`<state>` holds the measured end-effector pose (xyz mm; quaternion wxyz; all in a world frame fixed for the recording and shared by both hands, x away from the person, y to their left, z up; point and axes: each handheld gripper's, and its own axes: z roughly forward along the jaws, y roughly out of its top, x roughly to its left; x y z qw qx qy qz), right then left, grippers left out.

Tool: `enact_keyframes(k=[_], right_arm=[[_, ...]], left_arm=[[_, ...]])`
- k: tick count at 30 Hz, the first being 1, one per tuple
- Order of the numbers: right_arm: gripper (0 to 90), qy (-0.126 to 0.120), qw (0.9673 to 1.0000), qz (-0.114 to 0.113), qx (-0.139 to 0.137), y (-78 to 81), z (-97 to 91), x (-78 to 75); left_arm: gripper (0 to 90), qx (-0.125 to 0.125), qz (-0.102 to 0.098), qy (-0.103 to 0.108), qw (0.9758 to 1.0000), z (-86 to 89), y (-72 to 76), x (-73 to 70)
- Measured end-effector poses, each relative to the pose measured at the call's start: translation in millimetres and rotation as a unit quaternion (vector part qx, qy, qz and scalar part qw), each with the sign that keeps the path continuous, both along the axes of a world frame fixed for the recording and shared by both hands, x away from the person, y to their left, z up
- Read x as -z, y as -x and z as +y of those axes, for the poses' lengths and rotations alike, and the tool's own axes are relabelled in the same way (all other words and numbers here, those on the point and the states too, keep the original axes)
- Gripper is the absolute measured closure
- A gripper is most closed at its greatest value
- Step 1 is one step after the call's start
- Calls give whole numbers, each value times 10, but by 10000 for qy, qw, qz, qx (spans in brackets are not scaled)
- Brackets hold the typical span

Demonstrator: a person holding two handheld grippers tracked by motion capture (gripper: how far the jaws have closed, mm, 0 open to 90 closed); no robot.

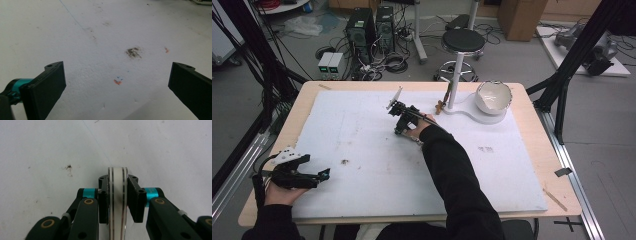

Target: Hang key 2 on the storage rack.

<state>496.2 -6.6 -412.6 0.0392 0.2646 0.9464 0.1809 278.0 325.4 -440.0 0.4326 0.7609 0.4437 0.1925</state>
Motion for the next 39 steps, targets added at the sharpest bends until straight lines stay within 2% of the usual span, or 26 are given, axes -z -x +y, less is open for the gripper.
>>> enact_keyframes(k=[2, 4, 7, 11, 12, 14, 17, 23, 24, 26, 33, 39], right_arm=[[736, -67, 10000, 43, 44, -5, -40, -39], [736, -127, 9998, -31, 127, -6, -101, -113], [737, -436, 9987, -75, 273, 7, -207, -253], [737, -644, 9970, -135, 406, 36, -350, -425], [737, -644, 9970, -135, 406, 36, -350, -425], [737, -880, 9948, -132, 488, 53, -465, -537], [737, -1056, 9930, -210, 479, 83, -565, -644], [737, -1210, 9907, -283, 550, 93, -725, -769], [737, -1290, 9890, -327, 639, 96, -812, -833], [737, -1381, 9875, -336, 683, 97, -878, -888], [740, -1582, 9823, -621, 792, 130, -1130, -1151], [741, -1828, 9758, -798, 891, 145, -1330, -1337]], left_arm=[[17, -9, -9, 6, 10000, -3, 2, 0], [17, 1, -11, 0, 10000, 2, 2, -1], [17, 4, -12, 2, 10000, 3, 2, -2], [17, 2, -18, 12, 10000, -5, 9, -5], [17, 2, -18, 12, 10000, -5, 9, -5], [17, 20, -13, -5, 10000, -12, 5, -6], [17, 21, 7, 4, 10000, -25, 4, -6], [17, 21, 10, -10, 10000, -30, 2, -9], [17, 11, 2, 11, 10000, -34, -2, -7], [17, 0, 3, 5, 10000, -36, -4, -7], [17, -14, -15, 10, 10000, -38, -7, -9], [17, -10, -12, -7, 10000, -41, -12, -8]])
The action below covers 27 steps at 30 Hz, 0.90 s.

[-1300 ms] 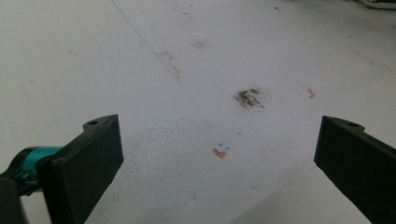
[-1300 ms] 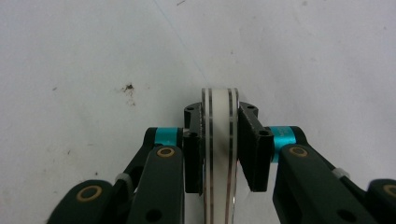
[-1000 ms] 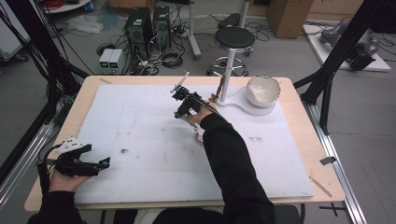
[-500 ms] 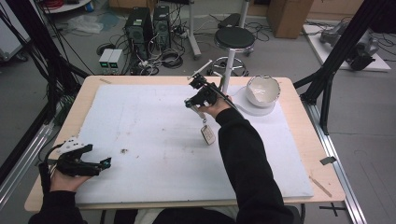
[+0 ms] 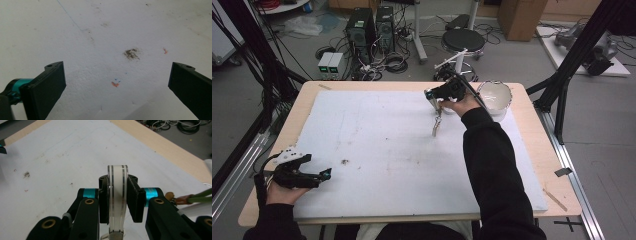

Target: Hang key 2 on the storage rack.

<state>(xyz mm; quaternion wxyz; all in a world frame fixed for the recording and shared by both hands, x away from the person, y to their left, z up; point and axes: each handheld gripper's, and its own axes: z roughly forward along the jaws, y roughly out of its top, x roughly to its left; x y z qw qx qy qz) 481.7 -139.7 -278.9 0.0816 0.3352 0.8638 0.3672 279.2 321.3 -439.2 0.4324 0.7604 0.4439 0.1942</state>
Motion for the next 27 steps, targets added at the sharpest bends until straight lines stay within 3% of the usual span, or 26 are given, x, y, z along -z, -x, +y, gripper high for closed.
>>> enact_keyframes(k=[9, 14, 27], right_arm=[[740, -84, 9997, -185, 162, -3, -204, -232], [740, -39, 9996, -212, 185, -18, -238, -288], [740, -44, 9990, -366, 265, -145, -327, -630]], left_arm=[[17, -4, 12, -14, 10000, 2, -5, 1], [17, -11, 7, -10, 10000, -4, -11, -1], [17, -25, -22, -13, 10000, -10, 1, -1]])
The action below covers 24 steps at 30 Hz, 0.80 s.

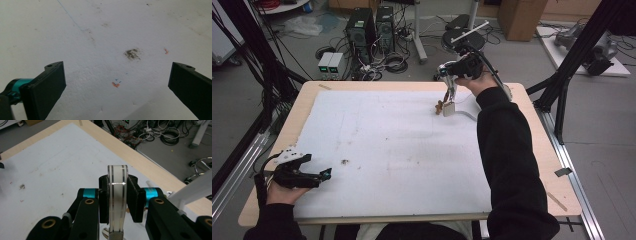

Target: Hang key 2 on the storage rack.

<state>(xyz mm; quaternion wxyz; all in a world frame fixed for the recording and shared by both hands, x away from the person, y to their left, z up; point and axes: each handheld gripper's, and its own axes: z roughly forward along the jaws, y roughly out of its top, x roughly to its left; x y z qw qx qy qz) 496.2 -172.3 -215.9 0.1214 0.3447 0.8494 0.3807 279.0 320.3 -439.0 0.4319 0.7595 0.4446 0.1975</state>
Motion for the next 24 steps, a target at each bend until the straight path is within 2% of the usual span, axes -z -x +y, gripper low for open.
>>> enact_keyframes(k=[6, 9, 12, 16, 20, 24], right_arm=[[740, 3, 9998, -116, 139, -46, -119, -163], [740, 55, 9998, -131, 104, -77, -167, -227], [740, 83, 9998, -142, 107, -104, -201, -254], [740, 182, 9993, -183, 267, -174, -260, -291], [740, 92, 9991, -231, 346, -201, -289, -329], [739, 289, 9983, -305, 405, -239, -289, -394]], left_arm=[[17, 15, -50, -31, 10000, 1, 11, -8], [17, 13, -51, -28, 10000, 3, 9, -6], [17, -9, -37, -16, 10000, -1, 3, -4], [17, -14, -50, -33, 10000, -4, 11, -8], [17, -35, -38, -34, 10000, -1, 15, -4], [17, -24, -37, -32, 10000, 1, 15, -4]])
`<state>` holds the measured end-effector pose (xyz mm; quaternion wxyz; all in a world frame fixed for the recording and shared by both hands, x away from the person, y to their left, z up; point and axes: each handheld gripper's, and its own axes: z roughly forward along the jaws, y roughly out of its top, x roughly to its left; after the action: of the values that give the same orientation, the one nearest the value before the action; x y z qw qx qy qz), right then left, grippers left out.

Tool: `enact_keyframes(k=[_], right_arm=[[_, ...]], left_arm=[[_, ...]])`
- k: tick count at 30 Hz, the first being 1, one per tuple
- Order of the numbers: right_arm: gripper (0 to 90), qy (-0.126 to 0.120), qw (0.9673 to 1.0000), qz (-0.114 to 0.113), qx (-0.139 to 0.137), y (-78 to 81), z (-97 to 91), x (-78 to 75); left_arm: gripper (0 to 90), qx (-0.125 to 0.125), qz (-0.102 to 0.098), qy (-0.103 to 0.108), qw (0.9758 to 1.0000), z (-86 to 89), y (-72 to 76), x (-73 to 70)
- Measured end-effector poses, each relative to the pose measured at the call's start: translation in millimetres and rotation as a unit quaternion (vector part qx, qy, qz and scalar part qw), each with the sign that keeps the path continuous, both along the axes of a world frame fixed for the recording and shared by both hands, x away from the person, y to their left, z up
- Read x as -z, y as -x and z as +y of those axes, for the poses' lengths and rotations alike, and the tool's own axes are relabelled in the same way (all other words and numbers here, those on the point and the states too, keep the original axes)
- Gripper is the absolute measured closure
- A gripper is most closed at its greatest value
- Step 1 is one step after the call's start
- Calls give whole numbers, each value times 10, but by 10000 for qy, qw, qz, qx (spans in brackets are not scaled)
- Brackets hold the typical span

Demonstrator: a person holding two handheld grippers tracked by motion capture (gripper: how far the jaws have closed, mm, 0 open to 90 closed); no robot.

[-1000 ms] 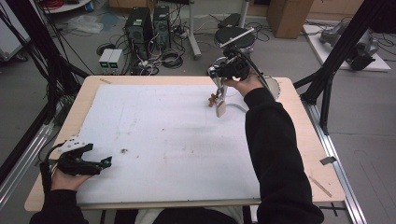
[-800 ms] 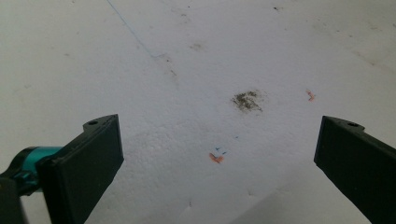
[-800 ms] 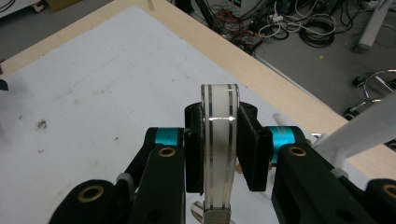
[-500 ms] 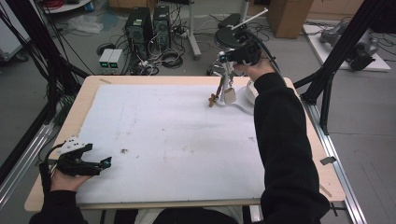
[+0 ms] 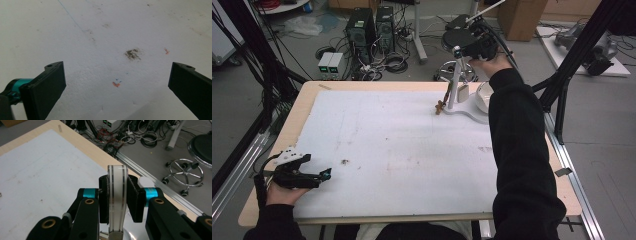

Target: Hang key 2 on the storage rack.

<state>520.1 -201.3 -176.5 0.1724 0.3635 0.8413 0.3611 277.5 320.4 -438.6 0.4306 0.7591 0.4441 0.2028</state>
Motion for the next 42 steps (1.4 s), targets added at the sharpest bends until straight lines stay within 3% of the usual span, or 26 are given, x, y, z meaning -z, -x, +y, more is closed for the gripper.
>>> enact_keyframes(k=[12, 42], right_arm=[[739, 25, 9994, -161, 305, -91, 7, -201], [739, 221, 9989, -230, 350, -204, 351, -92]], left_arm=[[17, 23, -9, 7, 10000, 7, -6, -3], [17, 22, -16, 29, 10000, 16, -8, -1]])
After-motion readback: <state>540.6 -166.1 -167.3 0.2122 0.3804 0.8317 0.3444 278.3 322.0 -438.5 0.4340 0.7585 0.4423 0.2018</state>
